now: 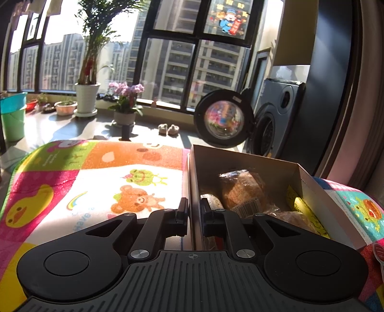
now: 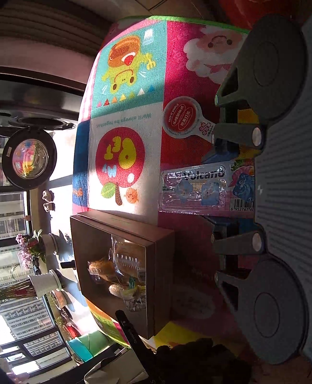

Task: Organize objects
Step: 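Carry the Volcano pack into the box and open the right tool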

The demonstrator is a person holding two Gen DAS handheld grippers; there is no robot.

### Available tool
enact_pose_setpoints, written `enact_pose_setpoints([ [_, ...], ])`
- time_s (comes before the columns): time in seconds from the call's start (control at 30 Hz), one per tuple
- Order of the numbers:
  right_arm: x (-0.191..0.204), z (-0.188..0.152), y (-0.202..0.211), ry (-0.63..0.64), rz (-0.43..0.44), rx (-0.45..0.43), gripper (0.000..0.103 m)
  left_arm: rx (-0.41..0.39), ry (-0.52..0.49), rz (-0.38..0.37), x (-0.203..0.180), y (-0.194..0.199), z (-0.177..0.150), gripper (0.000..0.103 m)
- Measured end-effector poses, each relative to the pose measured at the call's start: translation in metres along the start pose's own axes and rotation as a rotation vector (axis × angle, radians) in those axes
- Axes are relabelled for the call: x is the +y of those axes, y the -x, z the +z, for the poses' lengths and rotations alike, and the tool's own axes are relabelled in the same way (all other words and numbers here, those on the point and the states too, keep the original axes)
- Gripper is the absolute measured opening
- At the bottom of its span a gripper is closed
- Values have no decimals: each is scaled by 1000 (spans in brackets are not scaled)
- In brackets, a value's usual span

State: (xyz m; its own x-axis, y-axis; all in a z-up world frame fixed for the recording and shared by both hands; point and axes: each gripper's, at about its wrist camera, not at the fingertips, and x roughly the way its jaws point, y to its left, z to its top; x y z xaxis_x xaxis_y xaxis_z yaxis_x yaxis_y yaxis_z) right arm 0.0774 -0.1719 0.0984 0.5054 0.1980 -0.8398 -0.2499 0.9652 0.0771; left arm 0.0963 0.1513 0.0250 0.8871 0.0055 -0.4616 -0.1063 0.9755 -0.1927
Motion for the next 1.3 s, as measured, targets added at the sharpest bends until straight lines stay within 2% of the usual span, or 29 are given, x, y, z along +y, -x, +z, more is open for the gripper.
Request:
enact_pose_setpoints([
  [0.1,9,-13,22,8,33,-4,43,1,1,-1,0,0,0,13],
  [0.23,19,-22,29,-12,68,40,43,3,8,-7,1,0,0,13],
  [0.4,37,-27,21,19,45,80,43,5,12,-9,1,-1,0,13],
  [0.6,58,-27,20,80,18,75,43,6,12,-10,1,-1,0,13],
  [0.77,75,-27,22,119,33,70,43,6,12,-10,1,-1,0,13],
  [0.97,86,-23,24,154,31,67,43,5,12,-9,1,-1,0,13],
  [1.17,91,-16,19,157,66,113,43,5,11,-8,2,-1,0,13],
  [1.3,100,14,17,153,83,58,43,5,11,-8,2,-1,0,13],
])
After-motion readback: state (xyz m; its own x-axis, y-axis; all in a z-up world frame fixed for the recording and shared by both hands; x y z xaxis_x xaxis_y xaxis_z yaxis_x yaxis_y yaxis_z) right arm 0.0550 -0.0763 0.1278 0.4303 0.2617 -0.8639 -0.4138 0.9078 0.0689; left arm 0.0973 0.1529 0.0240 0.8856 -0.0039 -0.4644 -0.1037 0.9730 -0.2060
